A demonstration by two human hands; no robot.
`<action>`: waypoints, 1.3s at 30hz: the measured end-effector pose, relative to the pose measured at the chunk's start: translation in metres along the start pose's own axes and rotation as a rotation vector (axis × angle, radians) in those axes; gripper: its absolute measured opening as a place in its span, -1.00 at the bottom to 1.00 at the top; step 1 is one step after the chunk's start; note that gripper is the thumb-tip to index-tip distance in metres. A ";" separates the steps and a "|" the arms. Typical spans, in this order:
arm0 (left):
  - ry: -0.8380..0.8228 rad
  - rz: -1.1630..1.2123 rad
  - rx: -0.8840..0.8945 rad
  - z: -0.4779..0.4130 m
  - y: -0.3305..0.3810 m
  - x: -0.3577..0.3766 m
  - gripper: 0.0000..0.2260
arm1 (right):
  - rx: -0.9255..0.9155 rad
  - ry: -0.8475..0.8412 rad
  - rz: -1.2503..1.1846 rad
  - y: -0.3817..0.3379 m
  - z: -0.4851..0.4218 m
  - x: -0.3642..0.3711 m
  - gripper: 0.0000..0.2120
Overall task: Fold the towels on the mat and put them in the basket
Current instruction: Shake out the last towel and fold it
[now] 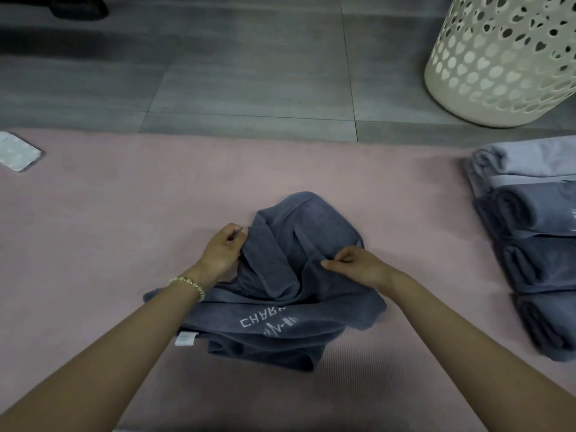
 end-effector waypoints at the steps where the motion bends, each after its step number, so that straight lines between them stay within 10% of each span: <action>1: -0.006 0.046 0.031 0.002 0.004 0.002 -0.80 | 0.015 -0.004 -0.037 -0.003 -0.003 0.006 -0.45; 6: 0.071 -0.192 0.330 0.008 0.033 -0.009 -0.74 | -0.013 0.008 -0.084 -0.009 -0.017 0.029 -0.50; 13: -0.113 0.411 0.210 0.020 0.064 -0.004 -0.81 | -0.138 -0.364 -0.816 -0.063 0.028 0.033 -0.65; 21: -0.044 0.244 0.483 0.029 0.138 -0.024 -0.97 | -0.340 -0.404 -0.875 -0.117 0.058 0.018 -0.69; 24: -0.029 0.086 0.366 0.023 0.109 -0.011 -0.77 | -0.358 -0.337 -0.802 -0.120 0.046 0.027 -0.70; 28: -0.230 0.521 -0.124 0.030 0.046 0.021 -0.60 | -0.280 -0.284 -0.741 -0.100 0.022 0.051 -0.63; 39: -0.397 0.346 -0.034 0.037 0.061 0.026 -0.57 | -0.378 -0.220 -0.714 -0.103 0.024 0.055 -0.81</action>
Point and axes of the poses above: each hand's wrist, its own z-axis away from the middle knuckle, its own x-axis out of the palm, y = z × x, the point moved 7 cm from there along -z, towards the middle knuckle, and after that the axes turned 6 degrees about -z, right-handed, at the moved point
